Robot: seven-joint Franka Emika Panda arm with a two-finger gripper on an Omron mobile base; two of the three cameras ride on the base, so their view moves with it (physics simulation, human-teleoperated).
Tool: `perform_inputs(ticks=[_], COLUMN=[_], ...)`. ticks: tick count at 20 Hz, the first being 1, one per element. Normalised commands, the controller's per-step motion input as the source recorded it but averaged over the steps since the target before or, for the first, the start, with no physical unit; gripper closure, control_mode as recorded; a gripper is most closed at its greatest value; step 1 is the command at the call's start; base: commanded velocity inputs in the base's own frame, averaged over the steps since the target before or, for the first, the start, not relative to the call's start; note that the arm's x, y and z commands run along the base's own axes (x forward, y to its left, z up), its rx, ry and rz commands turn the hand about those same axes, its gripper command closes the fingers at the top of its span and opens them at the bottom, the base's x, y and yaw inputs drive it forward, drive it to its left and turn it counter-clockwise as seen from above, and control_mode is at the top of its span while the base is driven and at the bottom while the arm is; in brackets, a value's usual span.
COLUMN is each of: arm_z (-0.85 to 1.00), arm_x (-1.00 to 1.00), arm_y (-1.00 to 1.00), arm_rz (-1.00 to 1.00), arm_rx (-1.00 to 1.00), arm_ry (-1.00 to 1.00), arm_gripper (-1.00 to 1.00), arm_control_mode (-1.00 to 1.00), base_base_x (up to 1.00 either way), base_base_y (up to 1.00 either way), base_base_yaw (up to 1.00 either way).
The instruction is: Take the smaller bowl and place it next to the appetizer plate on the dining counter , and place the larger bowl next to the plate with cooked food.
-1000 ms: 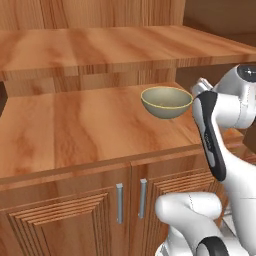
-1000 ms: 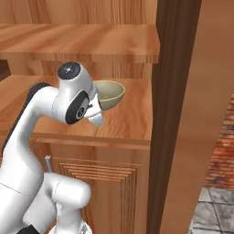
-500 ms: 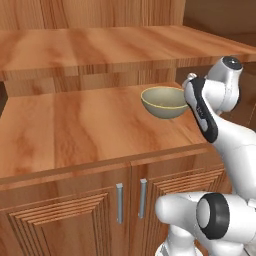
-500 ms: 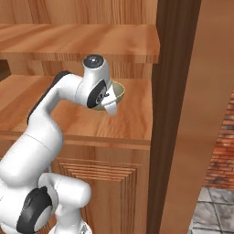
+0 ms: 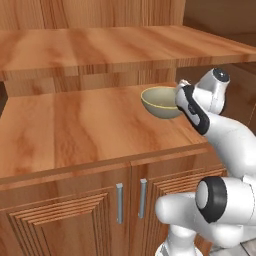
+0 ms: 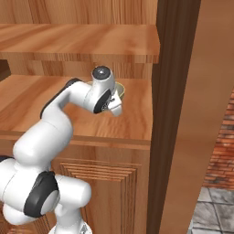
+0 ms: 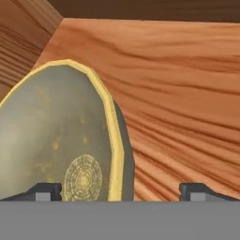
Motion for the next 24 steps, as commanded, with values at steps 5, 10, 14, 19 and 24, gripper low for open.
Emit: perform_inputs(ticks=[5, 10, 14, 19, 24], arm_z=[-0.20, -0.33, -0.45, -0.30, -0.10], arm_x=[0.80, 0.26, 0.00, 0.00, 0.00], arm_y=[0.00, 0.02, 0.16, 0.10, 0.01], arm_rz=[0.05, 0.01, 0.00, 0.00, 0.00], arm_rx=[0.00, -0.01, -0.04, 0.00, 0.00], arm_ry=[0.00, 0.00, -0.03, -0.17, -0.27], arm_gripper=[-1.00, 1.00, 1.00, 1.00, 1.00], arm_control_mode=[-1.00, -1.00, -1.00, -1.00, -1.00], base_base_x=[0.00, 0.00, 0.00, 0.00, 0.00], base_base_y=[0.00, 0.00, 0.00, 0.00, 0.00], base_base_yaw=[0.00, 0.00, 0.00, 0.00, 0.00])
